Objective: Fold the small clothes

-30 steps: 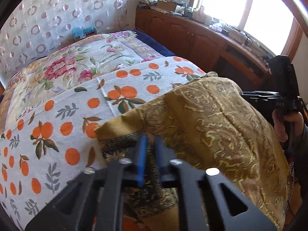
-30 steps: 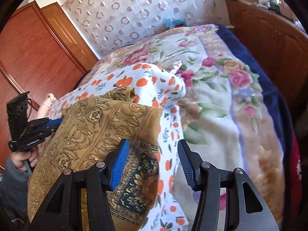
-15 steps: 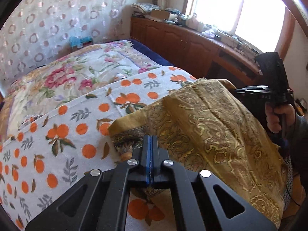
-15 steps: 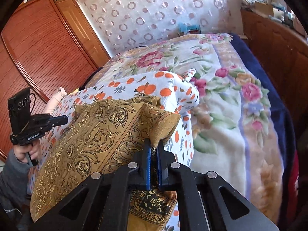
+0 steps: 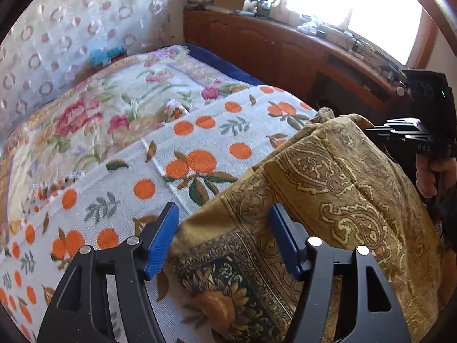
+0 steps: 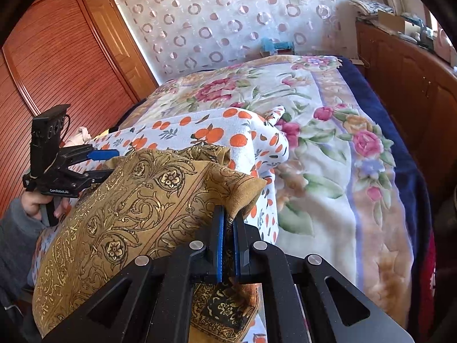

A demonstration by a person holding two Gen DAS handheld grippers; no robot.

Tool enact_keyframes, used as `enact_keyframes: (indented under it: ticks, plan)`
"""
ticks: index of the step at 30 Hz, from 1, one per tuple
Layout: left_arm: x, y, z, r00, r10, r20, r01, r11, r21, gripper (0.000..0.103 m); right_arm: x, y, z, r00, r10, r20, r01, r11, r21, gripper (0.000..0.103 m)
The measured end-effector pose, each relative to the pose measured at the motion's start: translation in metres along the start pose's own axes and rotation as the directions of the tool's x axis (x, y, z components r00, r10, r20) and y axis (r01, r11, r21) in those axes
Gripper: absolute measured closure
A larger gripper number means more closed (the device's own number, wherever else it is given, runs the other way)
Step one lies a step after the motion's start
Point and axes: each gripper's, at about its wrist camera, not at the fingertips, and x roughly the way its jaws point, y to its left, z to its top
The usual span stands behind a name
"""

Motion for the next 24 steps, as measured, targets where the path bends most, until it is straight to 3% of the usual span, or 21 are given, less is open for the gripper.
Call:
enact_keyframes:
  ticks: [2,3,4,6,7,9,17,24]
  plan:
    - [-0.001,-0.003,-0.002,1.0,0.004,0.012,-0.005,1.0,0.025,0.037,0.001,0.0,0.001,1.0,0.001,0.0,-0.001,1.0,-0.001,0.098]
    - [-0.001,-0.004,-0.003,1.0,0.006,0.016,-0.006,1.0,0.03,0.042,0.001,0.0,0.002,1.0,0.001,0.003,-0.001,1.0,-0.001,0.098]
    - [-0.003,-0.005,-0.005,1.0,0.004,0.027,-0.005,0.999,0.043,0.054,0.0,0.0,0.003,1.0,0.001,0.005,-0.001,1.0,-0.003,0.098]
    - [-0.007,-0.005,-0.007,0.999,0.003,0.032,-0.004,0.999,0.048,0.069,-0.002,0.0,0.005,1.0,-0.004,0.016,0.004,1.0,-0.01,0.098]
    - [-0.009,-0.003,-0.008,0.999,-0.001,0.033,0.0,0.999,0.042,0.084,-0.003,0.001,0.006,1.0,-0.007,0.023,0.007,1.0,-0.016,0.099]
    - [-0.016,0.003,-0.01,0.999,-0.007,0.045,0.005,1.0,0.025,0.095,-0.005,0.003,0.008,0.999,-0.016,0.036,0.016,1.0,-0.023,0.099]
    - [-0.042,0.008,-0.015,0.994,-0.052,0.097,0.051,0.999,0.018,0.099,-0.012,0.013,0.014,0.997,-0.028,0.067,0.033,0.997,-0.075,0.1]
    - [-0.063,0.037,-0.029,0.977,-0.114,0.178,0.132,0.987,-0.089,0.098,-0.01,0.027,0.026,0.996,-0.03,0.086,0.042,0.989,-0.14,0.1]
